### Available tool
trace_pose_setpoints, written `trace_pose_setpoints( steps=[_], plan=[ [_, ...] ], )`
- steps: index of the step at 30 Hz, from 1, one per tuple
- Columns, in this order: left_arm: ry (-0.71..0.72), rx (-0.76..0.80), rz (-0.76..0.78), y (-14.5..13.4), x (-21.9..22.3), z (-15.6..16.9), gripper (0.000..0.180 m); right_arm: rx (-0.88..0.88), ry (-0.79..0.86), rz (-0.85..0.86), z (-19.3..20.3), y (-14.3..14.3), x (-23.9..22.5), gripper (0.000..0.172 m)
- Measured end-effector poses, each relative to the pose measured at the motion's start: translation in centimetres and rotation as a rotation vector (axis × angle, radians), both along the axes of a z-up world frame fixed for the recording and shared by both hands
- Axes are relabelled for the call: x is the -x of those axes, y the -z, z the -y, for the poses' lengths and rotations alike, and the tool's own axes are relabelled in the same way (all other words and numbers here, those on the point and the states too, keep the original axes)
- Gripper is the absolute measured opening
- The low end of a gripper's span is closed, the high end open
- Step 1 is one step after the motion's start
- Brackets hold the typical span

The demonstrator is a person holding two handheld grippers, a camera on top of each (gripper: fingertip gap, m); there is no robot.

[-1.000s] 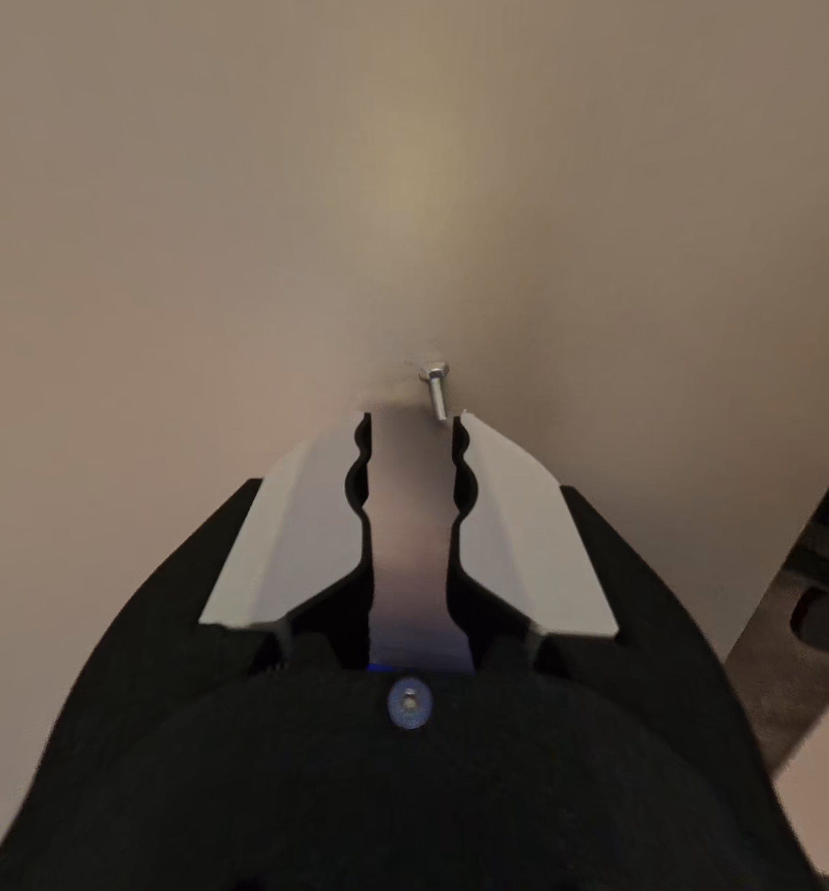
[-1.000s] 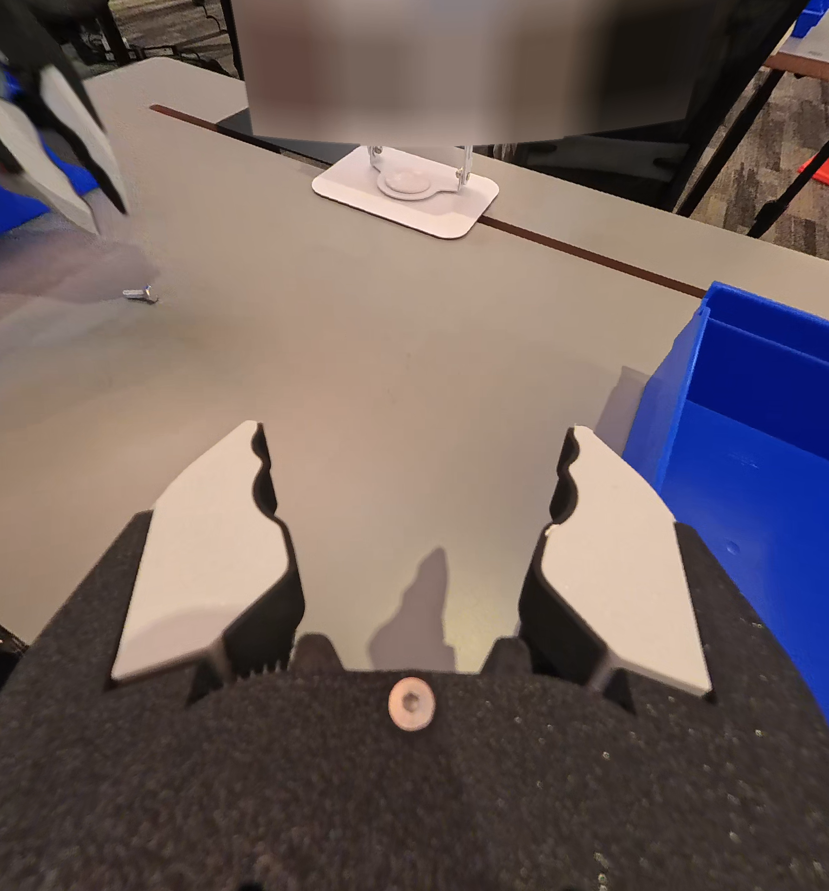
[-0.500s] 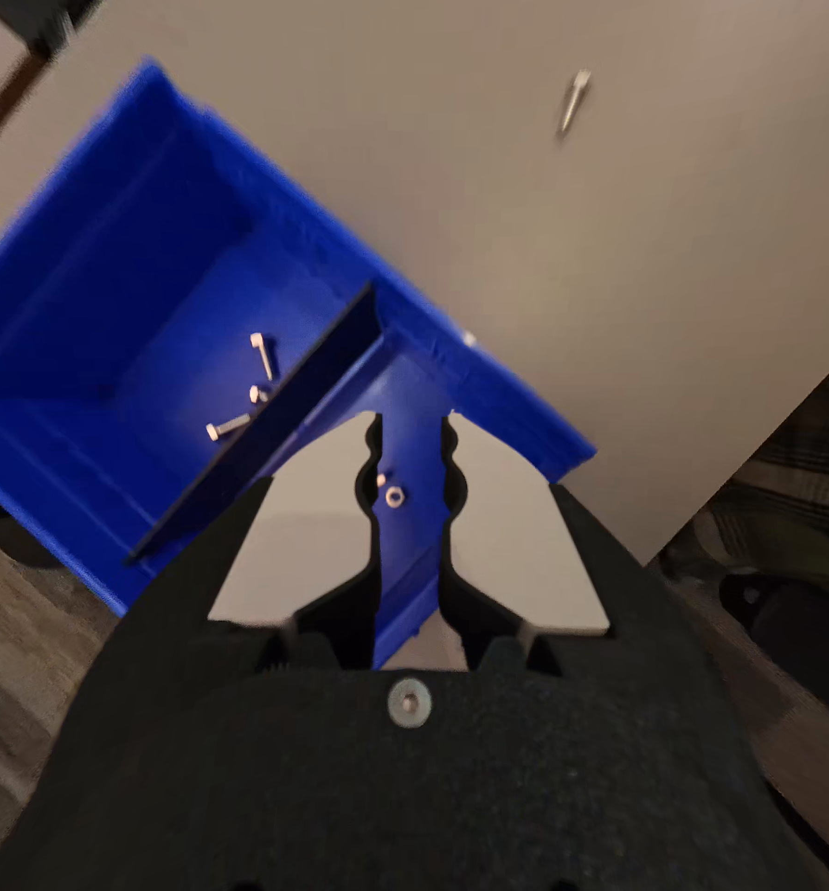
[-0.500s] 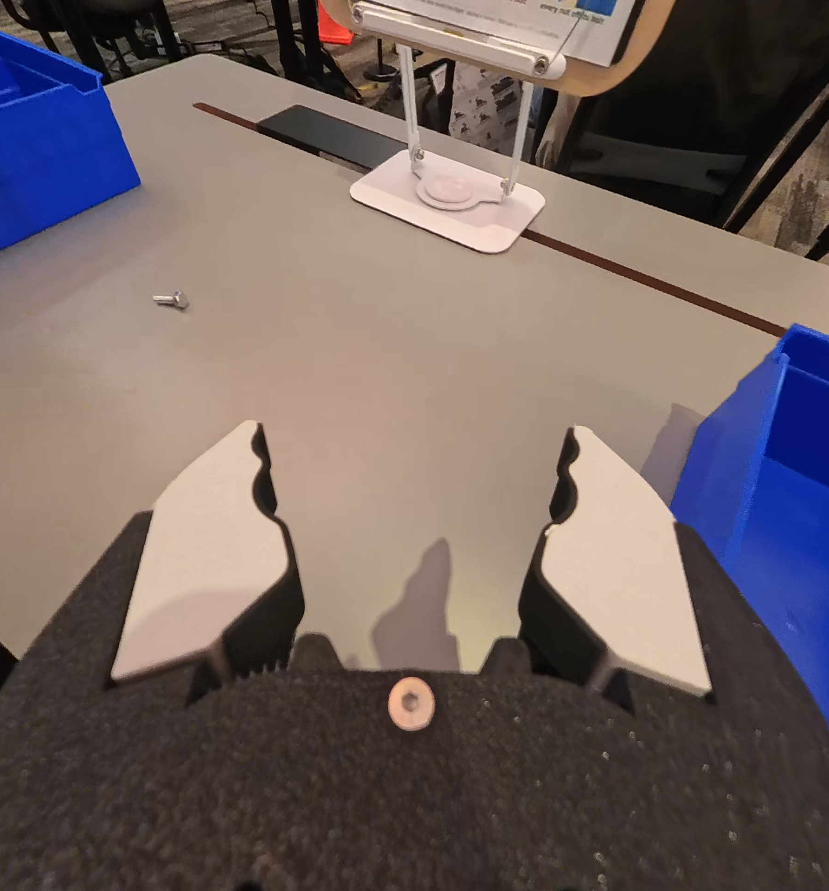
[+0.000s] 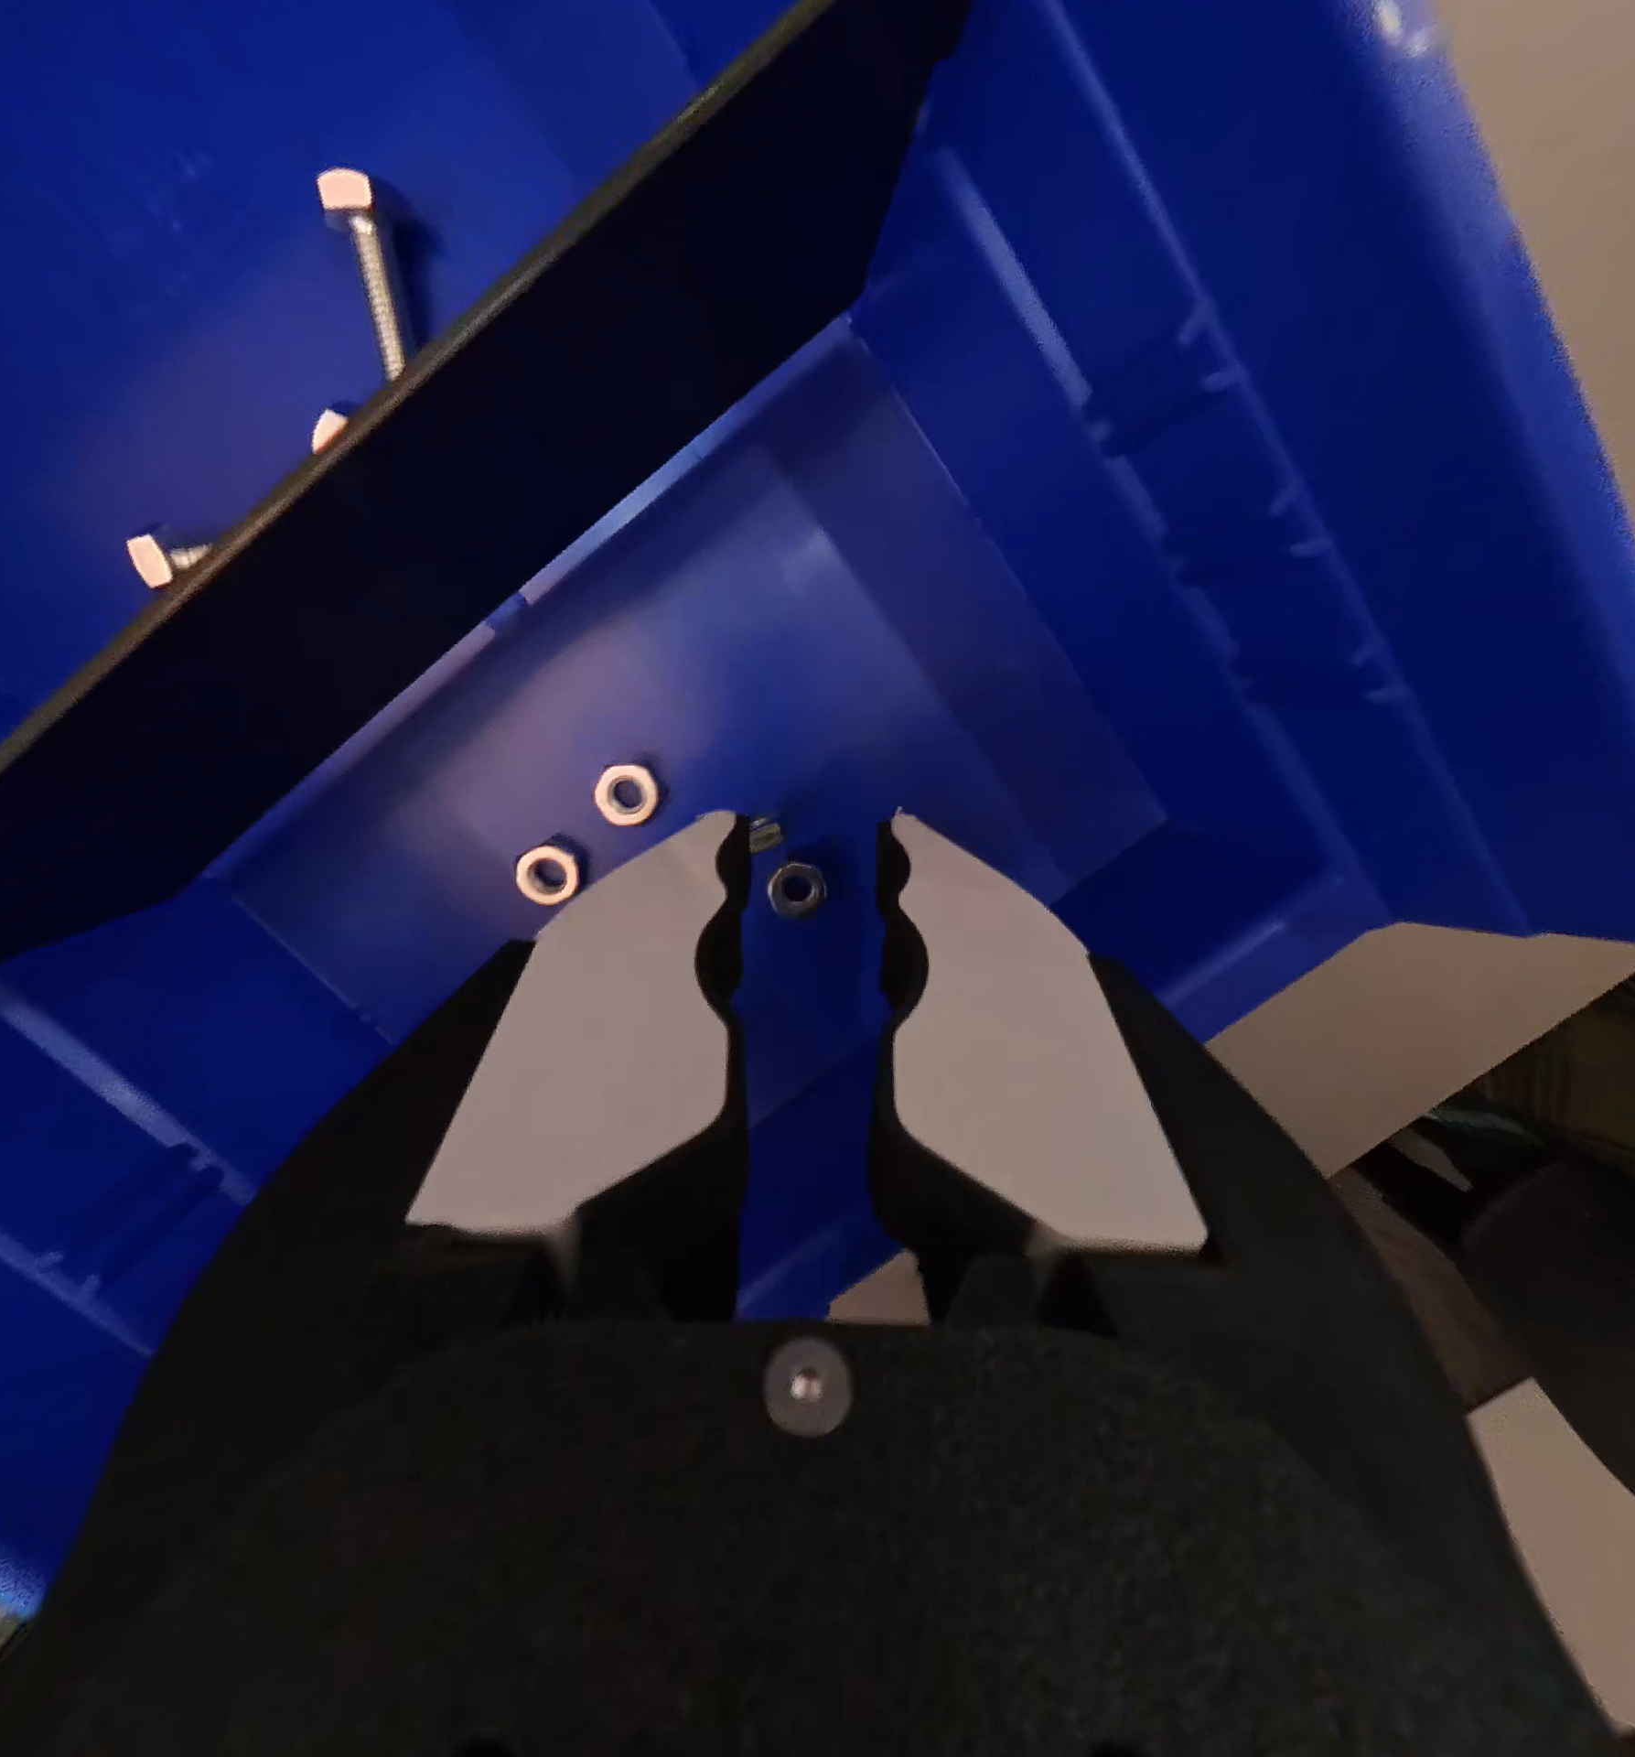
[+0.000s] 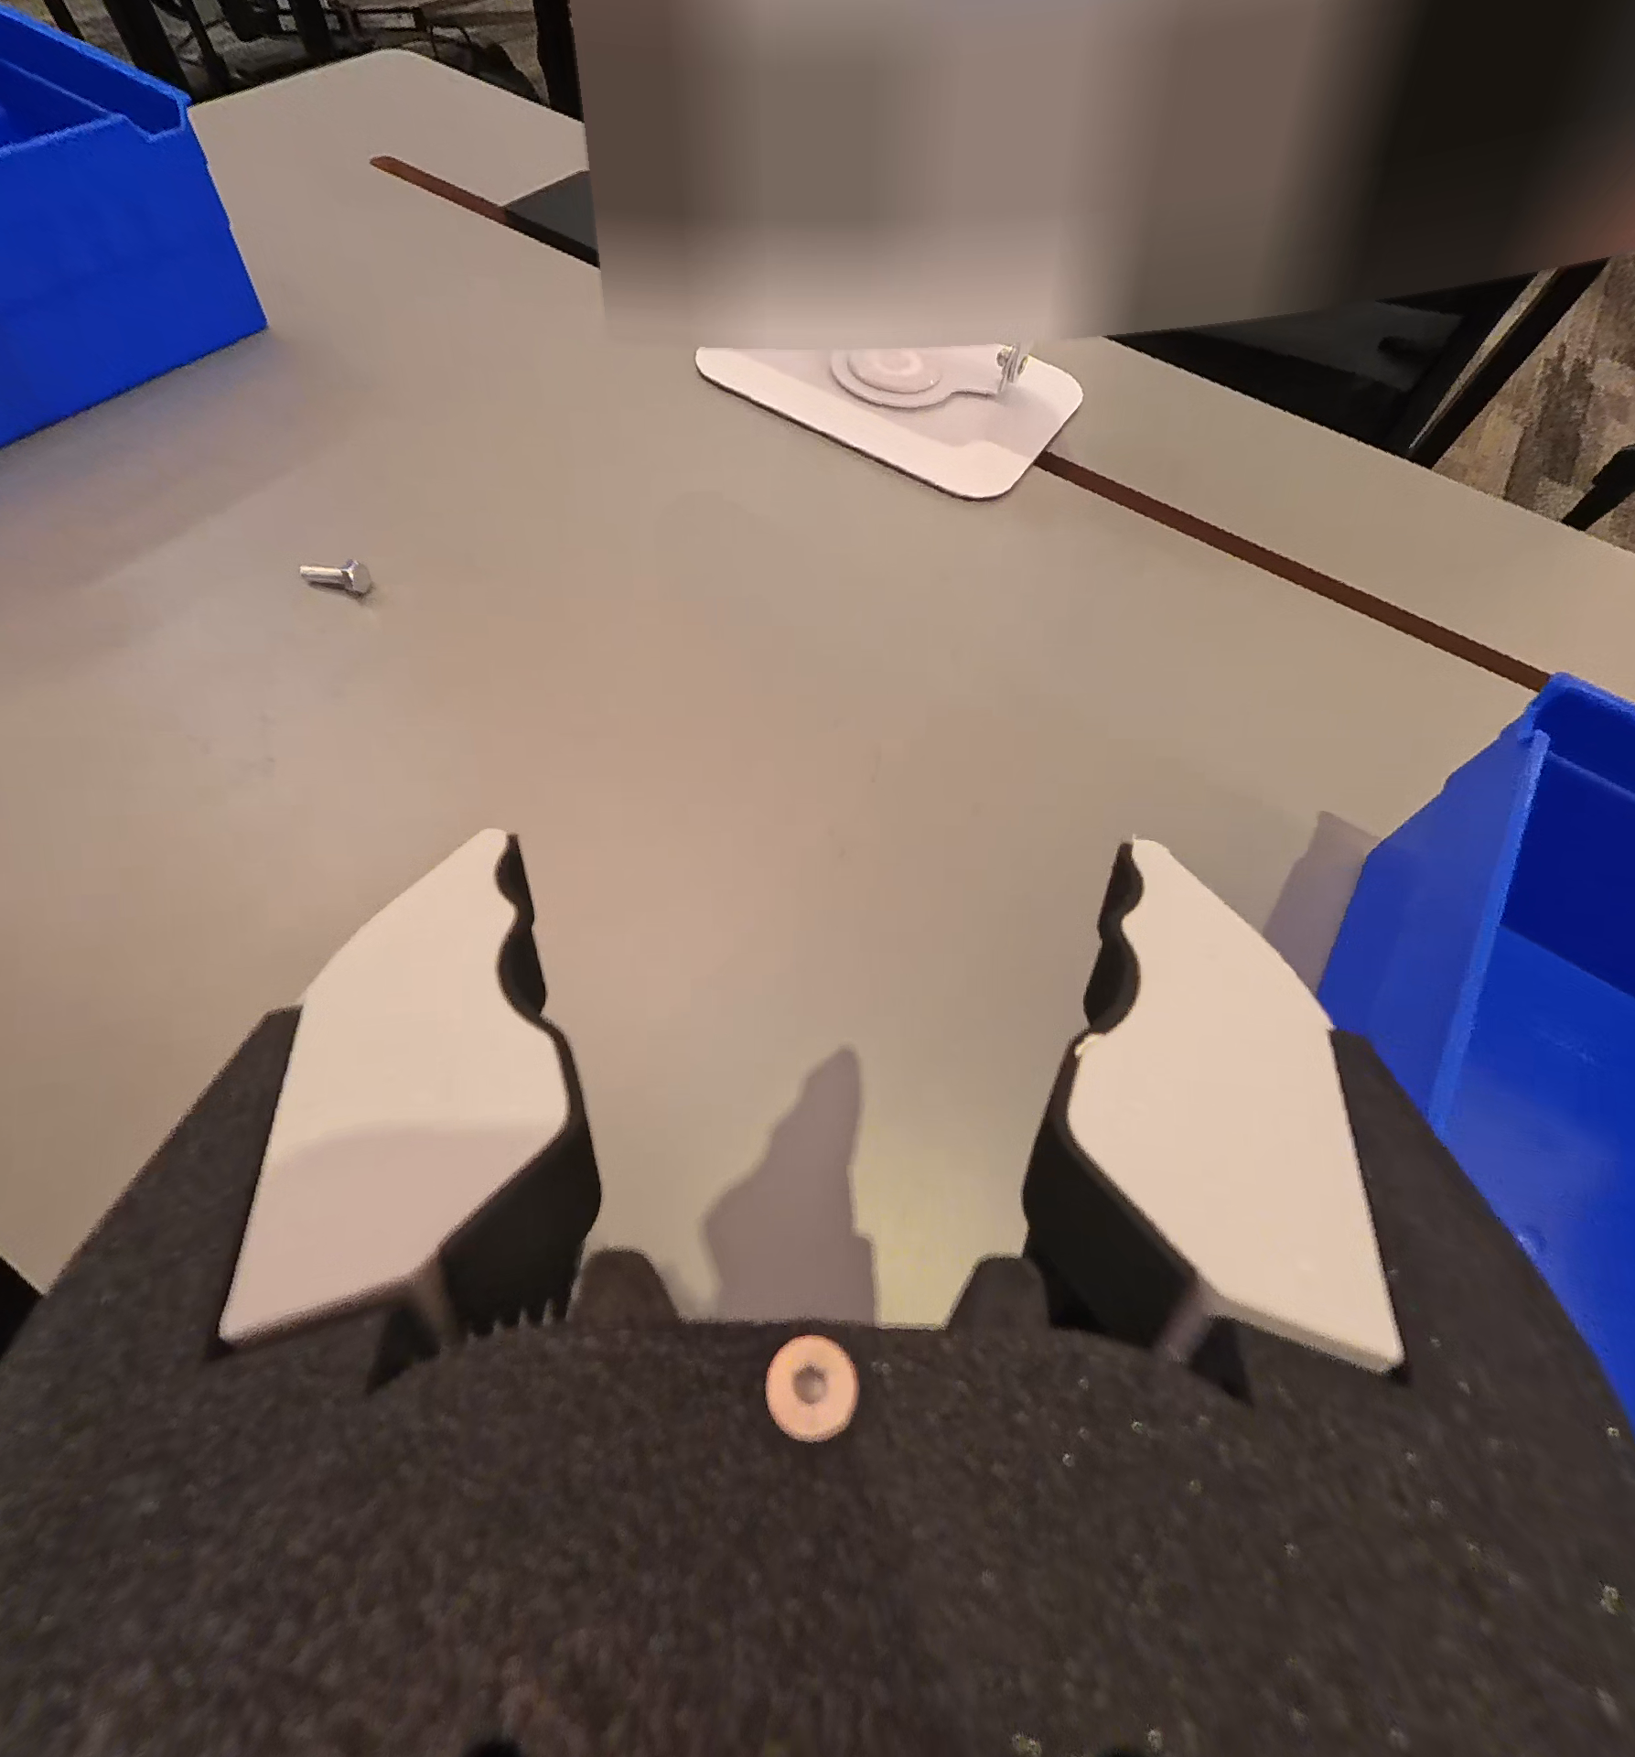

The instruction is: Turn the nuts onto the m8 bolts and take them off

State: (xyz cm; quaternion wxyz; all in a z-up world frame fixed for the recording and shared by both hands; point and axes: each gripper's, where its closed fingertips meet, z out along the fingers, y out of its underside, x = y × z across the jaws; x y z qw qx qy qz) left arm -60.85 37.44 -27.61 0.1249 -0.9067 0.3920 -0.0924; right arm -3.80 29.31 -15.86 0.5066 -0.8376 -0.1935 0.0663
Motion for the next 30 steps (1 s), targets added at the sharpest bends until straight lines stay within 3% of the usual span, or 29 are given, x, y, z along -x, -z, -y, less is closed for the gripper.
trace_pose_setpoints(
  steps=[11,23,30],
  plan=[
    [-0.136,0.062,0.015,1.2,0.3,-0.2,0.029,0.004,-0.007,-0.007,-0.2,0.3,-0.1,0.113],
    [-0.134,0.113,-0.033,2.4,0.4,0.0,0.017,-0.003,0.01,-0.016,0.3,0.3,-0.8,0.113],
    [-0.121,0.072,-0.043,1.2,0.7,-0.1,0.016,-0.01,0.01,-0.022,0.6,0.2,-1.0,0.113]
  ],
)
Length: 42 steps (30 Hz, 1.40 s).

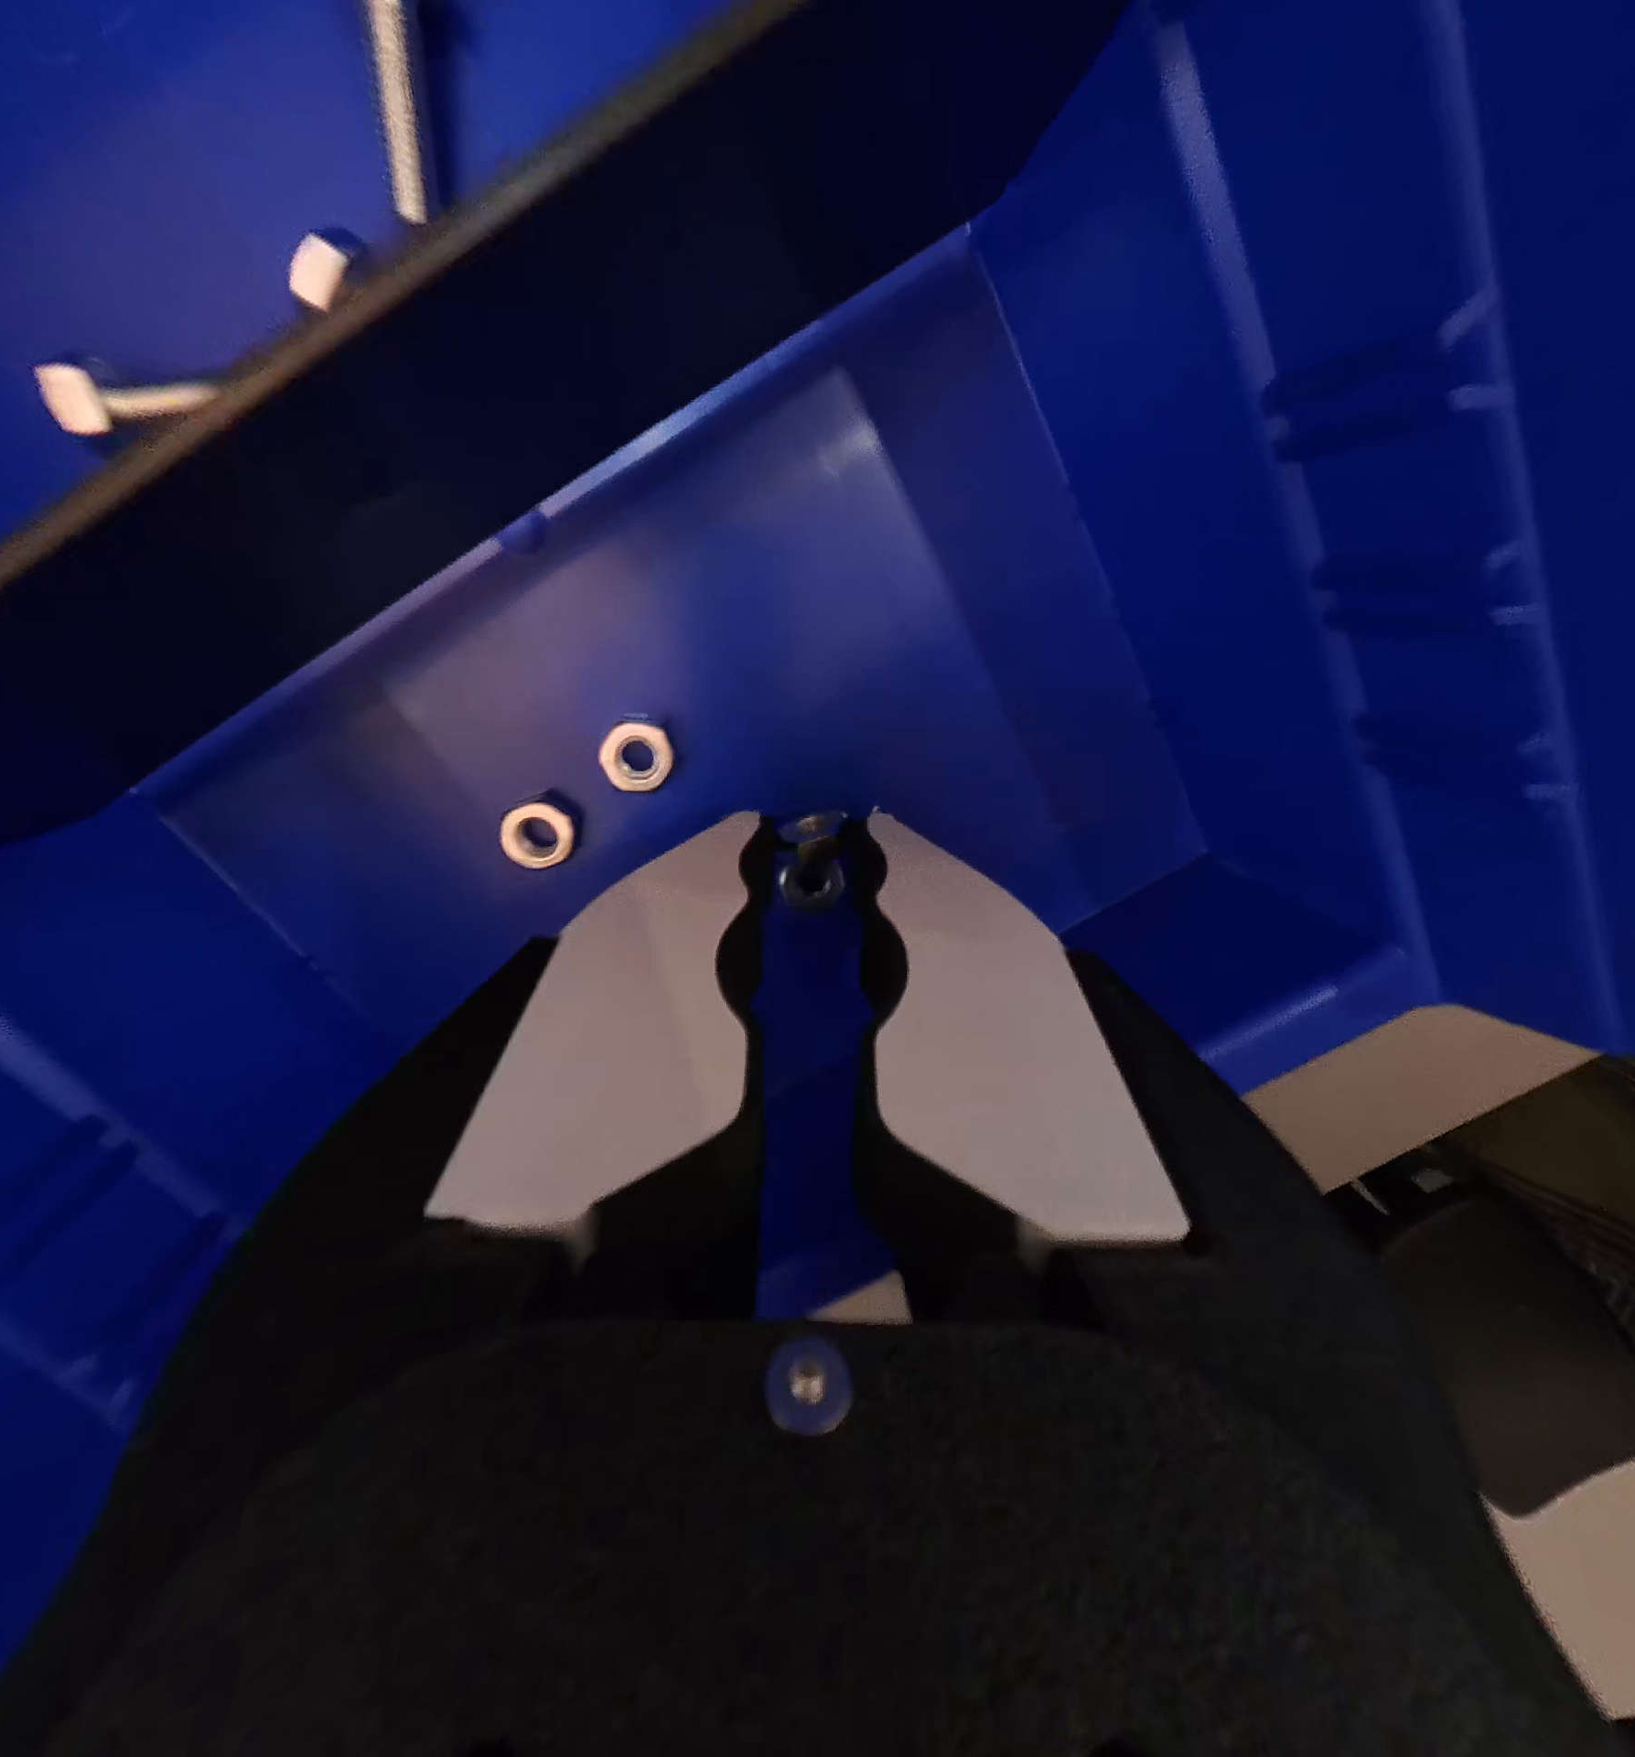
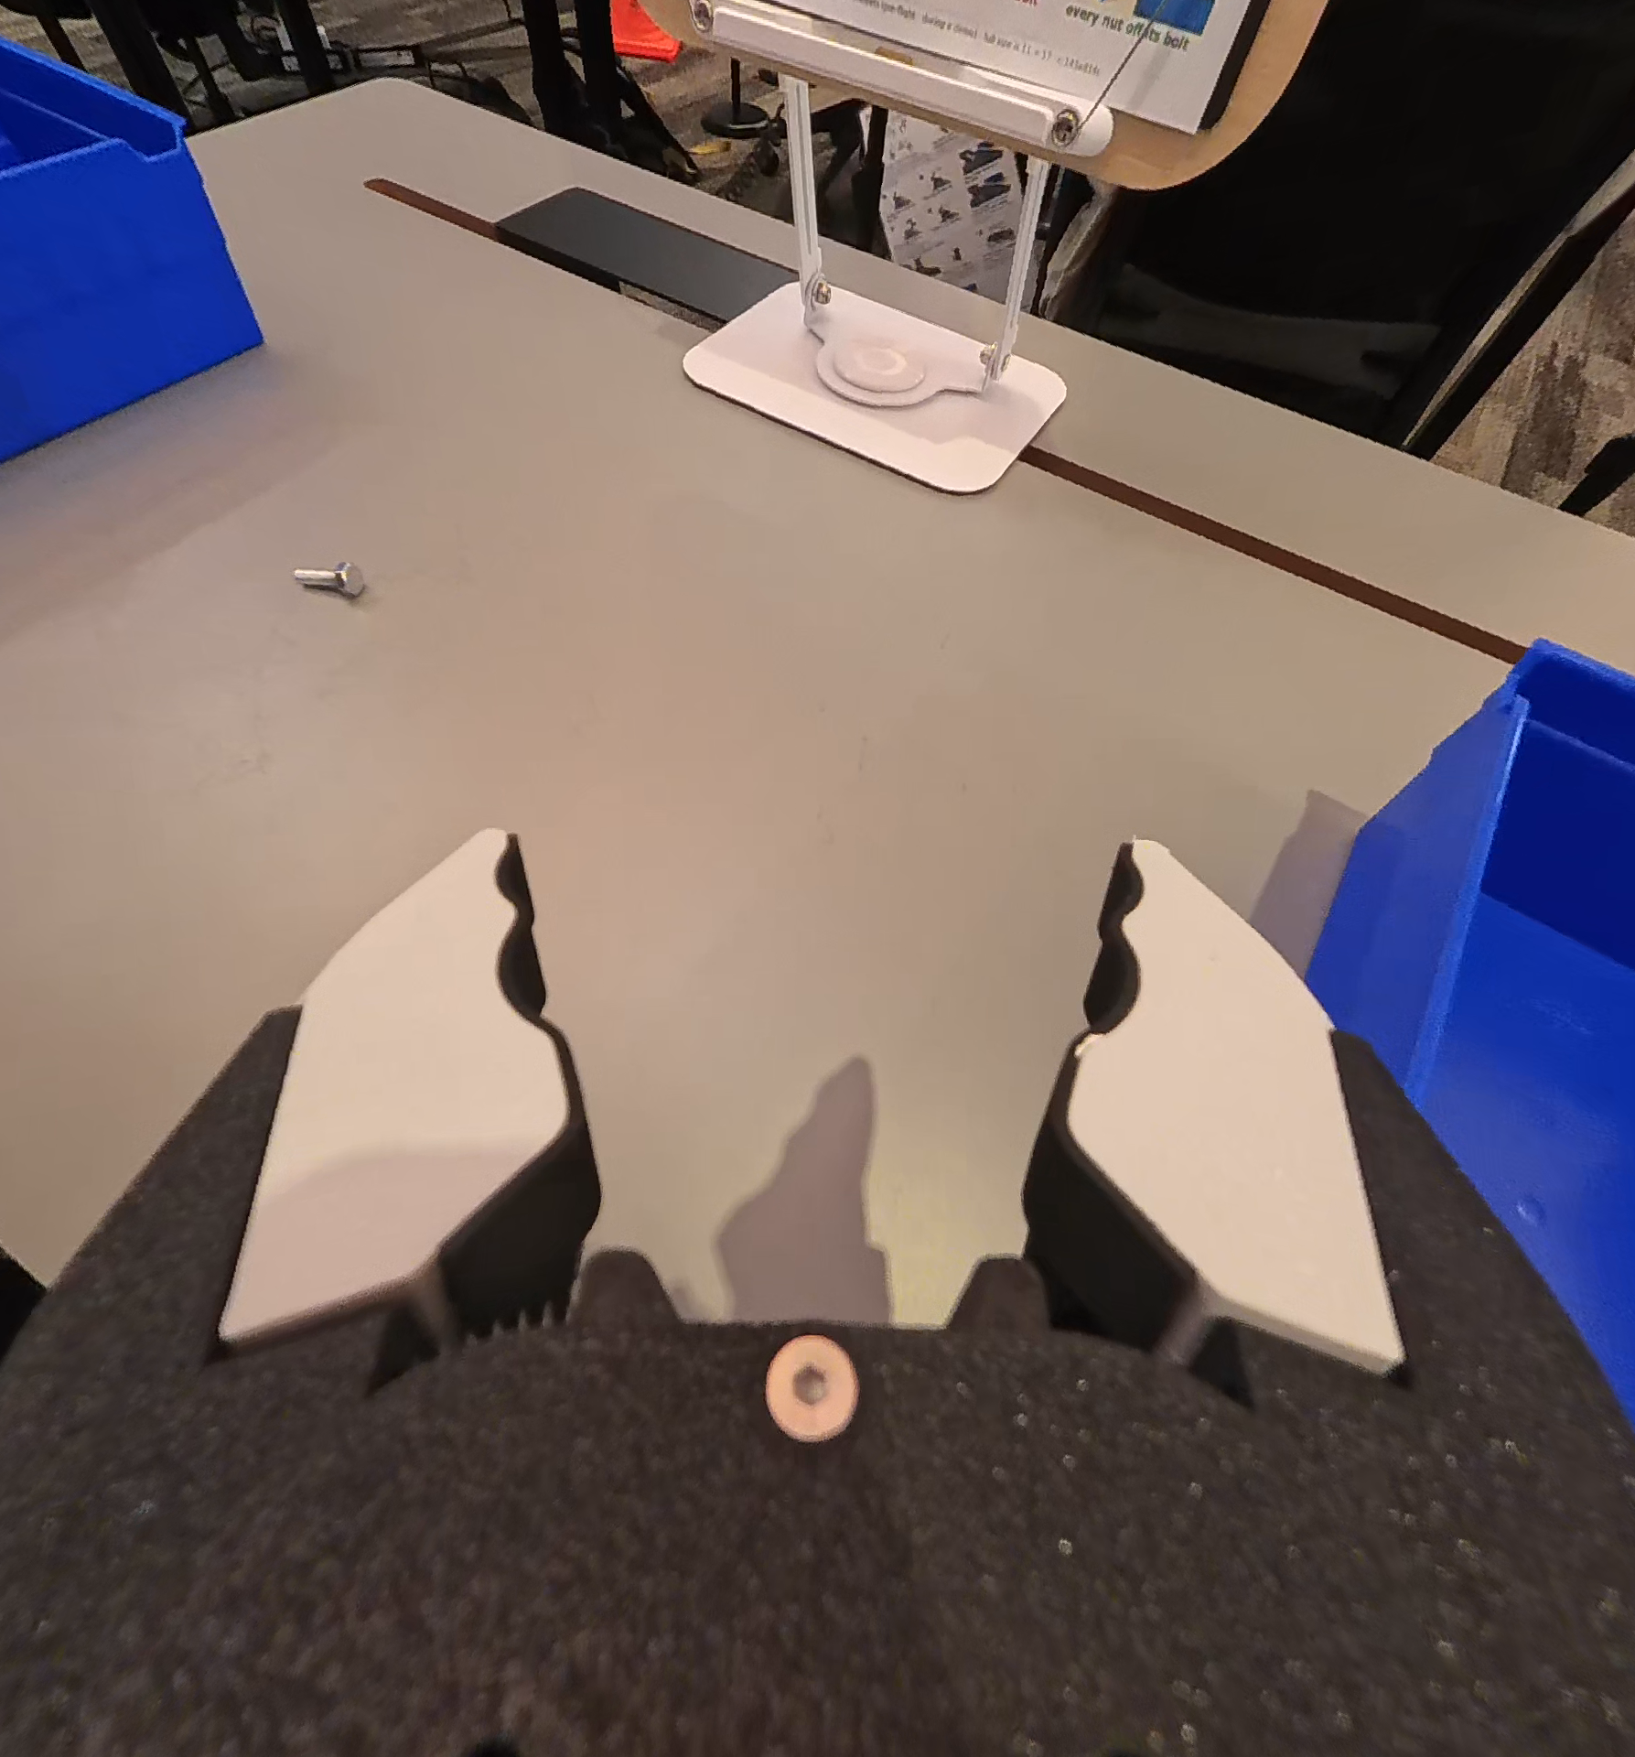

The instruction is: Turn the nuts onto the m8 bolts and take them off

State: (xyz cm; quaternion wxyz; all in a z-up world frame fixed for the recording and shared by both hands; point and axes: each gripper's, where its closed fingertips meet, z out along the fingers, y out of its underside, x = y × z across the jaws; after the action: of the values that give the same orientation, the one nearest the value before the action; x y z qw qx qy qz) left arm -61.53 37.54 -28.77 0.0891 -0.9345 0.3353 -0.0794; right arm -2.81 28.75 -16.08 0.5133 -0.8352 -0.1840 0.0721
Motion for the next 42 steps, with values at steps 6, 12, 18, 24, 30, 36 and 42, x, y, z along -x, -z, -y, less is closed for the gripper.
trace_pose_setpoints(
  steps=[6,12,18,24,30,36,42],
  plan=[
    [0.037,-0.297,0.201,-10.2,-3.3,-2.3,0.016,-0.005,-0.002,-0.003,0.1,-0.2,-0.1,0.113],
    [0.354,-0.518,0.399,-16.0,-20.1,-2.2,0.015,-0.011,-0.019,-0.019,0.0,-0.1,0.5,0.113],
    [0.633,-0.421,0.501,-8.0,-37.0,-0.9,0.015,-0.003,-0.012,-0.015,0.7,0.0,0.2,0.113],
    [0.729,-0.258,0.5,-0.9,-43.0,0.1,0.015,-0.008,0.017,-0.01,1.6,-0.3,-1.0,0.113],
    [0.774,-0.229,0.415,1.2,-42.6,0.3,0.016,-0.004,0.019,-0.019,1.5,0.1,-1.4,0.113],
    [0.807,-0.213,0.396,1.9,-42.0,0.5,0.015,-0.005,0.013,-0.02,1.3,0.1,-1.2,0.113],
    [0.818,-0.186,0.377,1.6,-41.3,0.4,0.024,-0.013,0.015,-0.019,1.3,-0.1,-1.2,0.113]
  ],
)
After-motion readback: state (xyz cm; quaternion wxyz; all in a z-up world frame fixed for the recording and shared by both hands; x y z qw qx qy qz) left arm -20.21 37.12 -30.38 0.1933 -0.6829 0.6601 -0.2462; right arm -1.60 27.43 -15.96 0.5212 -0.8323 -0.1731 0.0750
